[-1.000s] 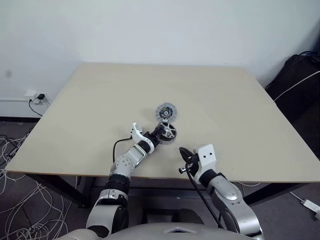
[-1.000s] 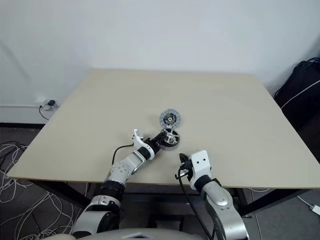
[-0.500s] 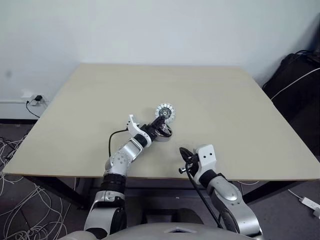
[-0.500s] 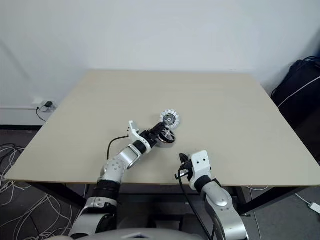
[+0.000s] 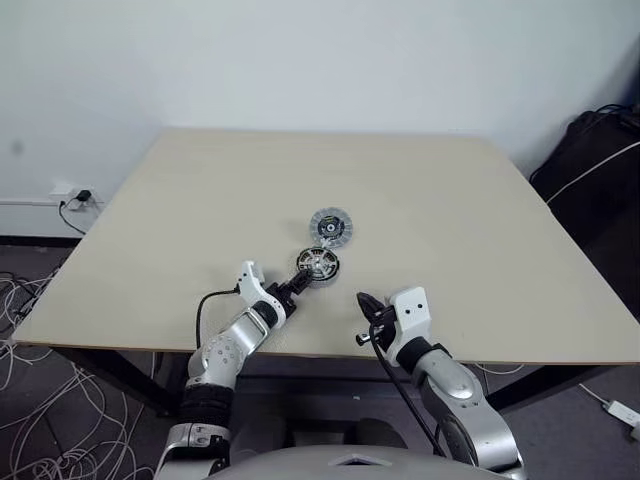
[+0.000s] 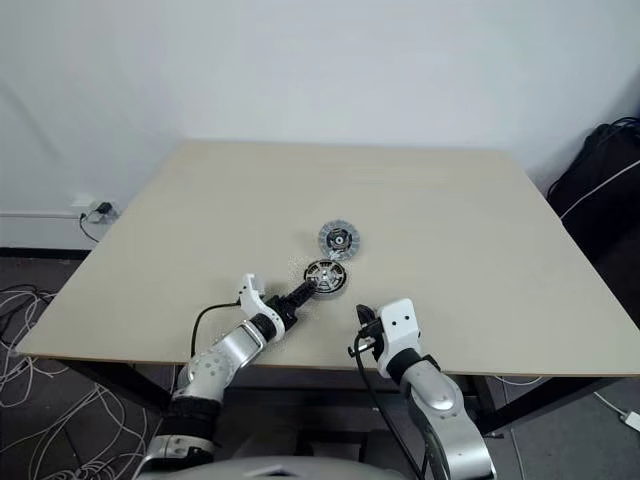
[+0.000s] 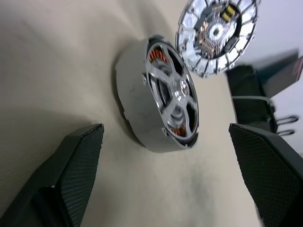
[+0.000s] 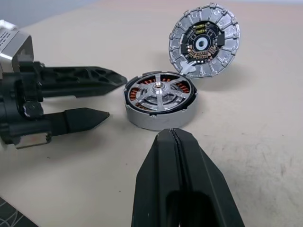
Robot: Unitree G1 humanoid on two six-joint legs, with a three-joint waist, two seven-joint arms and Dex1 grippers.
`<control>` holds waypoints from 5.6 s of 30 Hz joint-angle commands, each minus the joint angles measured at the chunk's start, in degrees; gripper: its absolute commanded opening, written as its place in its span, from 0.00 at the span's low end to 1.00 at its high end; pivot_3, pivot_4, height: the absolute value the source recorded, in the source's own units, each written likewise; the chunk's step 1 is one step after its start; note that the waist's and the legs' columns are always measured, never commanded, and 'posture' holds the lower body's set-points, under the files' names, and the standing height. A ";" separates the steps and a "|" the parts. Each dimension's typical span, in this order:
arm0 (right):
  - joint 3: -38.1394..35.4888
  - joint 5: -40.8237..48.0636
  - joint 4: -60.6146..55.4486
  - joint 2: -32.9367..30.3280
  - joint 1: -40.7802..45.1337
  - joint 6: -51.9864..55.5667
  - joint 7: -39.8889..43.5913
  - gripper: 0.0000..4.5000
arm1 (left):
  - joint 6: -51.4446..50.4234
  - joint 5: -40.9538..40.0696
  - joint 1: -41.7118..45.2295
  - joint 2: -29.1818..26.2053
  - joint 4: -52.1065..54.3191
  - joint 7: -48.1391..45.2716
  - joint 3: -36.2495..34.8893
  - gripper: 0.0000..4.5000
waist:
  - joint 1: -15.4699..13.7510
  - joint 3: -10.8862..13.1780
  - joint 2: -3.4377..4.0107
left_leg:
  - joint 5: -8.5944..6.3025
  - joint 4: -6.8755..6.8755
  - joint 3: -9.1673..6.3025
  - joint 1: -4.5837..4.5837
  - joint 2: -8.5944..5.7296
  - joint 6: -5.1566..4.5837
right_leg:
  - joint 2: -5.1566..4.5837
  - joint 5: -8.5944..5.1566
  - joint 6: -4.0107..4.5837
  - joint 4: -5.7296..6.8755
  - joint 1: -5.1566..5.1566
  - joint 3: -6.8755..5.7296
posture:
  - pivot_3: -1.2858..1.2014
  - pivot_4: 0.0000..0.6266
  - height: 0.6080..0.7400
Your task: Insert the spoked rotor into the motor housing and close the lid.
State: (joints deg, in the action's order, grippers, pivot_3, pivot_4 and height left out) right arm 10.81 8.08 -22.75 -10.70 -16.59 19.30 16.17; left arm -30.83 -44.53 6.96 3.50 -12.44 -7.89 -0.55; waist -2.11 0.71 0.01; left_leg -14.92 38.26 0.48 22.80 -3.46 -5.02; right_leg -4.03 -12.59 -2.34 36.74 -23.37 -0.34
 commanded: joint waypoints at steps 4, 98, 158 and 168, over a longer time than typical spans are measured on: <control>-0.29 0.10 -1.37 0.42 0.67 -1.11 -0.16 0.00 | 23.77 18.69 -5.18 2.19 6.59 -4.55 9.26 0.99 | -0.02 0.00 0.01 | 0.00 -0.07 0.03 0.03 0.01 0.01 | -0.02 -0.03 0.06 -0.02 -0.08 0.06 | 0.52 0.00 1.00; 2.69 -10.88 44.29 10.91 42.41 -7.19 2.10 0.00 | 50.45 44.87 -14.70 -2.65 3.10 -4.82 13.60 0.01 | 1.37 -0.35 0.89 | -0.01 -0.23 0.04 -0.05 -0.01 -0.02 | -0.04 0.00 0.04 0.09 -0.15 -0.01 | 0.52 0.00 1.00; 17.34 -21.31 51.38 -4.63 52.82 -2.90 27.75 0.13 | 53.14 44.92 -18.38 -3.17 3.03 -4.02 11.67 0.00 | 1.00 -0.29 0.85 | -0.02 -0.26 0.00 0.11 -0.04 -0.03 | -0.19 -0.05 0.14 0.02 -0.23 -0.14 | 0.52 0.00 1.00; 16.68 -21.15 50.39 -5.06 52.19 -2.17 27.89 0.02 | 53.48 44.74 -17.94 -2.94 2.01 -4.38 11.66 0.00 | 0.82 -0.28 0.85 | -0.02 -0.24 0.00 0.12 -0.05 -0.03 | -0.22 -0.04 0.13 0.03 -0.22 -0.20 | 0.52 0.00 1.00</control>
State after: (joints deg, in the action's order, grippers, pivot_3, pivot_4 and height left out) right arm 29.64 -12.90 29.09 -14.98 34.87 16.84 44.86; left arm 20.97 0.85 -12.00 -0.02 -11.03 -12.21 10.88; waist -1.29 0.43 0.85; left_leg -14.93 38.02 0.48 22.93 -3.51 -5.04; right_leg -4.25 -12.63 -2.21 36.76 -23.59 -0.54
